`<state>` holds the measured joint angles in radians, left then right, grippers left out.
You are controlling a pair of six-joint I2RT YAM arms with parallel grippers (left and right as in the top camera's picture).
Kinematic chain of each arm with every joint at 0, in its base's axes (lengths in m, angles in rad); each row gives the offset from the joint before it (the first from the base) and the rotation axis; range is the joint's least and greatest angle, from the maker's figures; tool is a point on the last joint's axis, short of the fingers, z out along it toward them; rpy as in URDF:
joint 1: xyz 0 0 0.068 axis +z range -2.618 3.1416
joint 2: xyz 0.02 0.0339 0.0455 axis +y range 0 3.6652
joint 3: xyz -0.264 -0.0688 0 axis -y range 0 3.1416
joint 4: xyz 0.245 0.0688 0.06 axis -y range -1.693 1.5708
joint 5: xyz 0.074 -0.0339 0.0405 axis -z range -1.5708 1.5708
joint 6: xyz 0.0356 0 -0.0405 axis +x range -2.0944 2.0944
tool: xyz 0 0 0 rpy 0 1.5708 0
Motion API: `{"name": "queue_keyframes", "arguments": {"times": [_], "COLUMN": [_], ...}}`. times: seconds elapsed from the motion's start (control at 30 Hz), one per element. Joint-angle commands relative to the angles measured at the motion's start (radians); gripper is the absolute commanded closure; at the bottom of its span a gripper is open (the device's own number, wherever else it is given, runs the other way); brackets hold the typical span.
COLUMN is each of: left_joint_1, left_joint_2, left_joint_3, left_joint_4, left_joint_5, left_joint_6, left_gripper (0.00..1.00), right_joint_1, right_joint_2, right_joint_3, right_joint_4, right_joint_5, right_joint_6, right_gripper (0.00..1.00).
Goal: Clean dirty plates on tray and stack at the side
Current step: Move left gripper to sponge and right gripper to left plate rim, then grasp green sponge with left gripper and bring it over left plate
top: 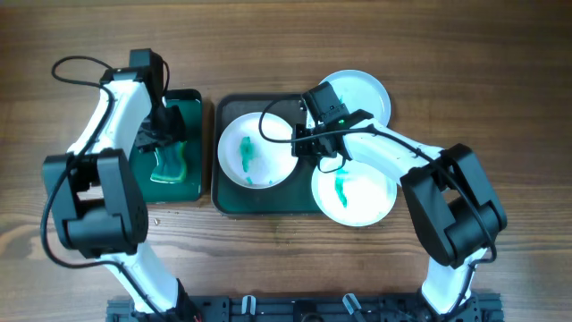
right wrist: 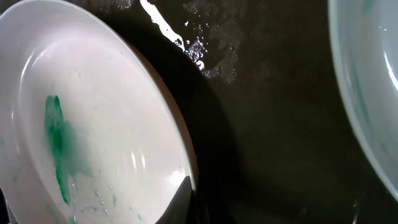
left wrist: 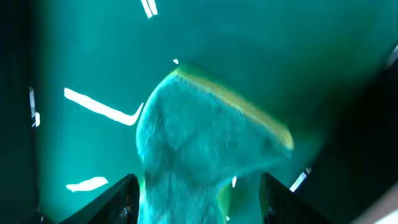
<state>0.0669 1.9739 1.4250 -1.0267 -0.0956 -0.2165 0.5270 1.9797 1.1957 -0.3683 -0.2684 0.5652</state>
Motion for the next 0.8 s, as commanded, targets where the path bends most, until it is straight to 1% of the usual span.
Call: {"name": "queue_keyframes", "arguments": {"times": [0.0, 0.1, 0.17, 0.2, 0.27, 0.3, 0.43, 0.53, 0.7, 0.77], "left_joint_1": [0.005, 0.005, 0.005, 0.005, 0.005, 0.005, 0.005, 0.005, -0.002, -0.018], "left_joint_2": [0.072, 0.104, 0.117, 0.127, 0.134, 0.134, 0.108, 0.029, -0.187, -0.271], "left_joint_3": [-0.002, -0.002, -0.002, -0.002, -0.002, -0.002, 0.002, 0.007, 0.009, 0.009], "left_joint_4": [0.018, 0.022, 0.021, 0.02, 0.014, 0.004, -0.044, -0.072, -0.067, -0.065], "left_joint_5": [-0.023, -0.023, -0.023, -0.023, -0.023, -0.022, -0.012, 0.084, 0.3, 0.341], "left_joint_6": [0.031, 0.031, 0.031, 0.031, 0.029, 0.021, -0.004, -0.004, -0.004, -0.007], "left_gripper": [0.42, 0.44, 0.48, 0.61, 0.94, 0.96, 0.96, 0.96, 0.96, 0.96], "right_joint_1": [0.003, 0.003, 0.003, 0.003, 0.003, 0.003, 0.003, 0.003, 0.003, 0.003], "right_joint_2": [0.024, 0.024, 0.024, 0.024, 0.024, 0.024, 0.024, 0.024, 0.024, 0.024], "right_joint_3": [0.013, 0.013, 0.013, 0.013, 0.013, 0.013, 0.013, 0.013, 0.013, 0.013], "right_joint_4": [0.002, 0.002, 0.002, 0.002, 0.002, 0.002, 0.006, 0.006, 0.005, 0.002], "right_joint_5": [0.01, 0.01, 0.01, 0.01, 0.01, 0.01, 0.01, 0.01, 0.01, 0.01], "right_joint_6": [0.021, 0.021, 0.022, 0.021, 0.021, 0.021, 0.022, 0.023, 0.022, 0.022], "right_gripper": [0.96, 0.96, 0.96, 0.96, 0.96, 0.96, 0.96, 0.96, 0.96, 0.96]}}
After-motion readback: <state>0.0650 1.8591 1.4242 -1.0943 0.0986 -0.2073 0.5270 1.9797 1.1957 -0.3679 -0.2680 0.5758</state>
